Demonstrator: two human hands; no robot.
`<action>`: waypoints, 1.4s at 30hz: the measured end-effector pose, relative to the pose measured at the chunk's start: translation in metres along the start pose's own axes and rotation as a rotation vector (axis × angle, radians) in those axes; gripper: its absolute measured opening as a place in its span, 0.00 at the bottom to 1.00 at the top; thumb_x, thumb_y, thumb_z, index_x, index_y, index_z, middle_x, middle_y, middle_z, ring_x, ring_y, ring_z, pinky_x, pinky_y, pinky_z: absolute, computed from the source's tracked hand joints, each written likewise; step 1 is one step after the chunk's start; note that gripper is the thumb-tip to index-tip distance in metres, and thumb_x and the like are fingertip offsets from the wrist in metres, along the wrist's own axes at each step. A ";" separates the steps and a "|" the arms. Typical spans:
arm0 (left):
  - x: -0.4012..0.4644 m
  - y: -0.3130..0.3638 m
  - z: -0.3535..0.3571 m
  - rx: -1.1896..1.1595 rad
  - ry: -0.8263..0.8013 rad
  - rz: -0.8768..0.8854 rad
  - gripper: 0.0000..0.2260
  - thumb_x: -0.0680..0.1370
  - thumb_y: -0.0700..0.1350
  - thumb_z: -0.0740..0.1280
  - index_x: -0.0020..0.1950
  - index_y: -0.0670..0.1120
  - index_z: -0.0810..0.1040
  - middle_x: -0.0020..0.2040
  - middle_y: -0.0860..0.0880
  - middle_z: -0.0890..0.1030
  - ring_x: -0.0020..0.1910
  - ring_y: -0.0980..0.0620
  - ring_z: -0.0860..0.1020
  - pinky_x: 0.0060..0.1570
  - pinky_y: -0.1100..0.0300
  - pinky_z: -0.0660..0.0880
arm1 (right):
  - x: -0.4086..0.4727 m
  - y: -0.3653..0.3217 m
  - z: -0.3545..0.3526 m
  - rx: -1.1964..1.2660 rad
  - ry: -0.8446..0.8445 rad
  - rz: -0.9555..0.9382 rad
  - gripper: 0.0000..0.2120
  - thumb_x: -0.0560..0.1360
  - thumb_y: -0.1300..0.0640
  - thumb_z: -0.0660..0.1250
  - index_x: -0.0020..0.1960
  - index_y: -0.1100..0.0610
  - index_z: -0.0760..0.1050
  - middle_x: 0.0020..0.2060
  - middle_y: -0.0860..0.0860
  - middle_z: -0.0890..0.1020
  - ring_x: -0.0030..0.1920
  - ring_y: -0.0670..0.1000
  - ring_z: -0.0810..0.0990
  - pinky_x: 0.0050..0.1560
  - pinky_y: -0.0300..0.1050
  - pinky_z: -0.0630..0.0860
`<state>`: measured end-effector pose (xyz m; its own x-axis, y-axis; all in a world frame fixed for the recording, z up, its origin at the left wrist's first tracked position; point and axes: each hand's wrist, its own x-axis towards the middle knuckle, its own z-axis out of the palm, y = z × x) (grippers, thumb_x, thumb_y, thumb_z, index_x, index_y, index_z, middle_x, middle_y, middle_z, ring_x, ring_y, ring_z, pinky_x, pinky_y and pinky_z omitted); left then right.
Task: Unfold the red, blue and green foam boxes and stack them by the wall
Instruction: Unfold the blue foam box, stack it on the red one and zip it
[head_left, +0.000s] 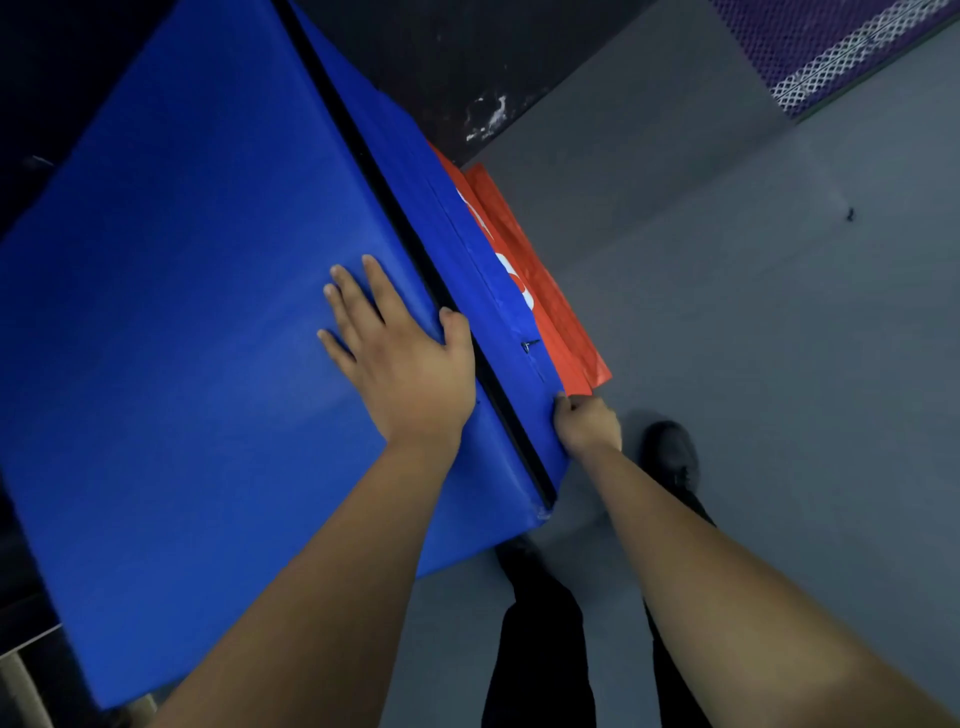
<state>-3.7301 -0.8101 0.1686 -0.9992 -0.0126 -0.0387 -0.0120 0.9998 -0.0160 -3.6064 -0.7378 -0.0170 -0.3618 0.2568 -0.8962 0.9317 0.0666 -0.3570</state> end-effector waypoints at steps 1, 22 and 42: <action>0.000 0.000 -0.001 0.001 0.001 -0.002 0.37 0.77 0.58 0.57 0.83 0.45 0.52 0.83 0.42 0.52 0.83 0.44 0.50 0.79 0.39 0.49 | -0.004 0.000 0.002 0.040 -0.052 0.005 0.22 0.84 0.48 0.54 0.65 0.62 0.78 0.66 0.63 0.78 0.66 0.64 0.76 0.64 0.51 0.72; 0.115 -0.027 -0.019 -0.151 0.113 0.199 0.23 0.77 0.51 0.63 0.71 0.45 0.74 0.74 0.43 0.71 0.74 0.40 0.67 0.74 0.43 0.61 | 0.083 -0.086 -0.004 0.098 -0.204 -0.064 0.34 0.78 0.37 0.52 0.72 0.61 0.71 0.64 0.57 0.77 0.62 0.56 0.76 0.65 0.50 0.70; 0.219 0.006 0.008 -0.011 -0.020 0.103 0.31 0.82 0.56 0.53 0.83 0.46 0.52 0.84 0.44 0.51 0.83 0.46 0.48 0.80 0.44 0.47 | 0.146 -0.183 0.010 0.484 -0.073 0.165 0.15 0.74 0.52 0.76 0.37 0.52 0.71 0.36 0.53 0.80 0.36 0.53 0.76 0.39 0.47 0.78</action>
<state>-3.9490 -0.8066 0.1518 -0.9942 0.0897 -0.0593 0.0898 0.9960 0.0002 -3.8301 -0.7218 -0.0845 -0.2286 0.1572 -0.9607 0.8615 -0.4269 -0.2749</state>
